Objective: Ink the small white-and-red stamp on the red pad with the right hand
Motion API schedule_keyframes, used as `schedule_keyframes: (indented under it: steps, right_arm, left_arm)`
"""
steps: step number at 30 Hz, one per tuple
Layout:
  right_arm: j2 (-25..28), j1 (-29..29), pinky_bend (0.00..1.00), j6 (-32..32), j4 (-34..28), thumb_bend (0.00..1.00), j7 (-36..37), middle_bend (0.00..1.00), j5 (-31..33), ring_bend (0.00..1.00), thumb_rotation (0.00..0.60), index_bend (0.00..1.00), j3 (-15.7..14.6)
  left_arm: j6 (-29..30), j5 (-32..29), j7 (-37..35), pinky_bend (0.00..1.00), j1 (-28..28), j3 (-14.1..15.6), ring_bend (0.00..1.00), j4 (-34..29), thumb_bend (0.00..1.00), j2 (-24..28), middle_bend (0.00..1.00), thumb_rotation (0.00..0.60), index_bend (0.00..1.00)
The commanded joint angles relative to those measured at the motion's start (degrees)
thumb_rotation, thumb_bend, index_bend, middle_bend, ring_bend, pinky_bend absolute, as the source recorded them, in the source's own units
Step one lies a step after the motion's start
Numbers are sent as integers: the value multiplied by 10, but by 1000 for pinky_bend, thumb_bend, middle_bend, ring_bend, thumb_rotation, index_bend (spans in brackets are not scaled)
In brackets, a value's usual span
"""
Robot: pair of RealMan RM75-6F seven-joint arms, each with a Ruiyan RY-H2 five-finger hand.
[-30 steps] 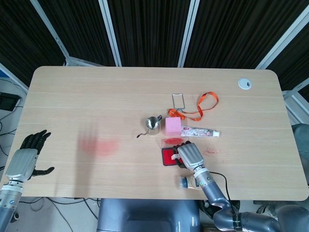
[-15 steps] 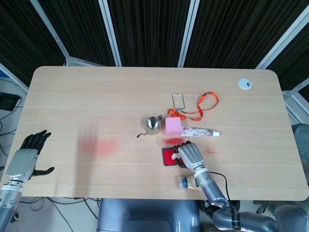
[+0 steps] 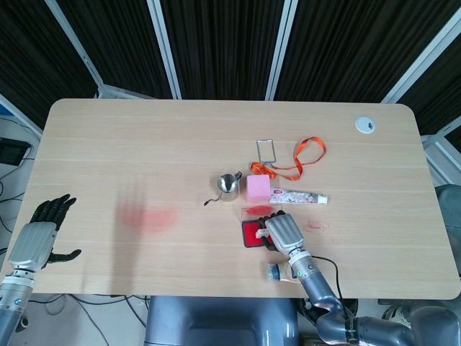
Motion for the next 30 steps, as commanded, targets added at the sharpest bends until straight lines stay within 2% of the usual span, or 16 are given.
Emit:
schedule_keyframes:
  steps: [1,9,30]
  right_arm:
    - [3,1,371,6,-6,625,-2,704,-3,476,600,820,4]
    - [8,1,371,10,-15,625,-11,704,-1,476,600,820,7]
    - [-14,-5,371,9,24,626,-5,710,-6,476,600,824,-9]
  left_arm:
    - [0,0,0,0,0,0,0,0,1,0,0,600,0]
    - [0,1,0,0,0,1,0,-1,1,1,0,600,0]
    - [-2,-1,0,0,-1,1,0,-1,1,1,0,600,0]
